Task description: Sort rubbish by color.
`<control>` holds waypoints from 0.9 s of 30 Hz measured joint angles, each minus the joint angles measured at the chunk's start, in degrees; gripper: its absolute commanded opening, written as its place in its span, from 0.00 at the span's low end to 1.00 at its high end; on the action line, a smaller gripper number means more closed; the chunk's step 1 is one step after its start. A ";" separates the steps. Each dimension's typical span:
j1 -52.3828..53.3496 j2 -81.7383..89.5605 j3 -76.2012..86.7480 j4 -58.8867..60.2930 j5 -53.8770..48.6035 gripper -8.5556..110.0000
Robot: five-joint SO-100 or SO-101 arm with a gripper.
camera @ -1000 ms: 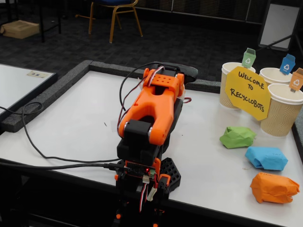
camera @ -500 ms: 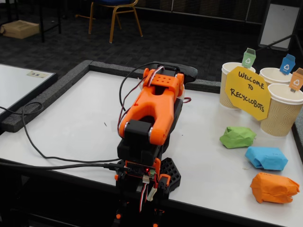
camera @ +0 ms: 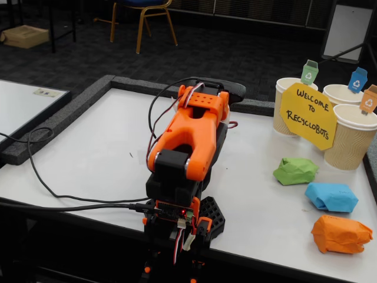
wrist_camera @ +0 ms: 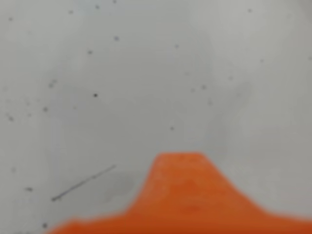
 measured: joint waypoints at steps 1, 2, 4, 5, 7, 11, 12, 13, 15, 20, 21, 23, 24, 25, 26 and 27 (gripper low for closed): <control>0.00 0.00 0.00 0.00 0.00 0.07; 0.00 0.00 0.00 0.00 0.00 0.07; 0.00 0.00 0.00 0.00 0.00 0.07; 0.00 0.00 0.00 0.00 0.00 0.07; -0.26 0.00 0.00 0.00 0.00 0.08; -0.44 0.00 0.00 0.00 0.00 0.13; -0.35 0.00 -0.18 0.00 0.00 0.13; -0.26 0.00 -0.53 0.00 0.00 0.13; -0.18 -1.14 -2.20 -0.79 0.00 0.13; 0.53 -8.53 -10.99 -3.34 -1.14 0.13; 0.88 -10.37 -13.10 -3.96 -1.58 0.13; 2.20 -14.94 -17.84 -4.57 -2.11 0.13; 3.08 -17.40 -20.30 -4.57 -2.29 0.13; 3.87 -19.60 -22.85 -4.57 -2.46 0.13; 4.75 -21.27 -25.05 -4.57 -2.46 0.13; 5.54 -22.68 -27.42 -4.57 -2.46 0.13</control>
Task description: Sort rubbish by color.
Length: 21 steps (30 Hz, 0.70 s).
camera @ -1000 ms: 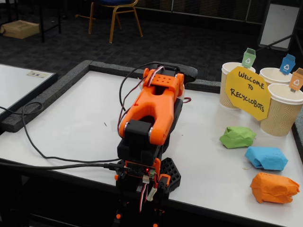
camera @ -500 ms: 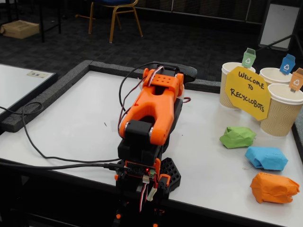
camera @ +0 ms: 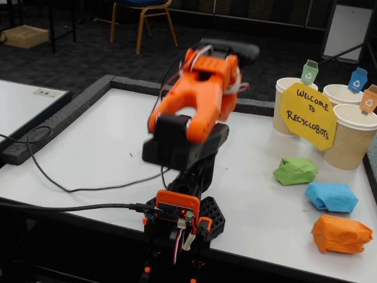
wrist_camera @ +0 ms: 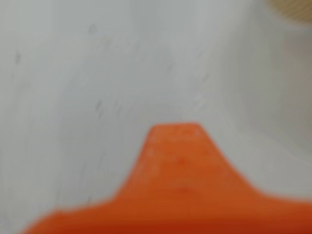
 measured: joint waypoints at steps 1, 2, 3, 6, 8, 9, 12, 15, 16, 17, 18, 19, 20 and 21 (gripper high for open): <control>0.79 -1.14 -2.11 0.09 0.00 0.13; 1.41 -2.29 -4.31 0.53 0.00 0.13; 2.11 -3.43 -6.42 1.23 0.00 0.13; 4.04 -6.42 -12.48 3.34 0.00 0.14; 5.80 -8.26 -16.08 4.83 0.00 0.14; 6.77 -9.14 -17.84 5.54 0.00 0.14; 9.76 -11.25 -22.15 7.29 -0.88 0.14; 13.36 -11.87 -24.79 7.73 -1.58 0.14; 14.68 -12.04 -25.58 7.91 -1.76 0.14; 16.00 -12.22 -26.10 8.00 -1.76 0.14; 17.49 -12.22 -26.37 8.09 -1.85 0.14; 18.81 -12.22 -26.46 8.09 -1.93 0.14; 20.30 -12.22 -26.46 8.09 -1.93 0.14; 21.80 -12.22 -26.46 8.09 -1.93 0.14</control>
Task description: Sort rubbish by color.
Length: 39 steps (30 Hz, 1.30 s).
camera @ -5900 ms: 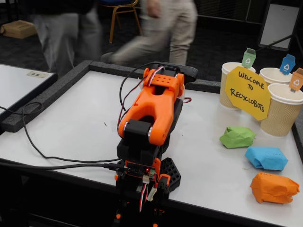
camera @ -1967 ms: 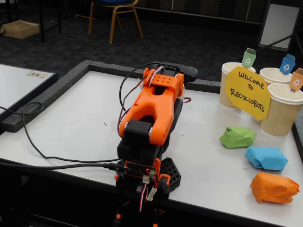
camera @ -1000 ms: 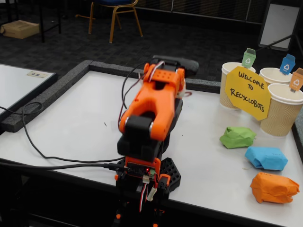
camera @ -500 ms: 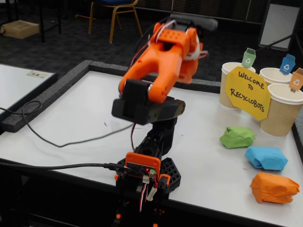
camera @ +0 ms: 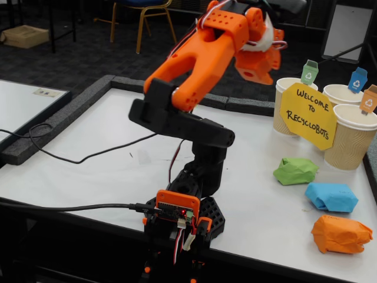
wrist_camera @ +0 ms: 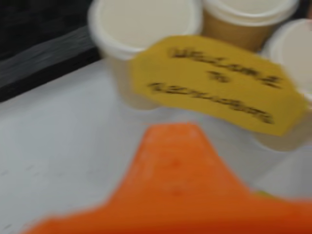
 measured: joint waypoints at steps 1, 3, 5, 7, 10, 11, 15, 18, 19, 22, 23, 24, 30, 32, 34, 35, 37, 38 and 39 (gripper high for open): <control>1.41 0.00 0.00 0.18 0.00 0.14; 3.96 0.00 0.00 1.14 0.00 0.14; 5.54 0.00 0.00 2.81 0.00 0.13; 6.42 0.00 0.00 4.83 0.00 0.13; 7.38 -1.85 -1.23 8.09 0.00 0.13; 7.65 -2.55 -2.11 9.05 0.00 0.13; 8.79 -3.60 -5.54 11.34 0.00 0.14; 9.93 -3.60 -8.09 12.66 -0.26 0.13; 10.20 -3.60 -8.96 13.54 -0.79 0.13; 10.72 -3.69 -11.78 16.35 -2.02 0.13; 10.81 -3.96 -12.74 17.31 -2.29 0.13; 10.90 -4.39 -13.89 18.28 -2.37 0.13; 10.99 -7.29 -20.83 23.03 -2.90 0.13; 11.43 -8.00 -22.68 24.52 -3.96 0.13; 12.74 -8.09 -23.55 25.22 -5.27 0.13; 13.54 -8.09 -23.64 25.22 -5.98 0.13; 15.03 -8.09 -23.64 25.31 -7.21 0.13; 15.73 -8.09 -23.64 25.31 -7.73 0.13; 16.52 -8.09 -23.64 25.31 -8.17 0.13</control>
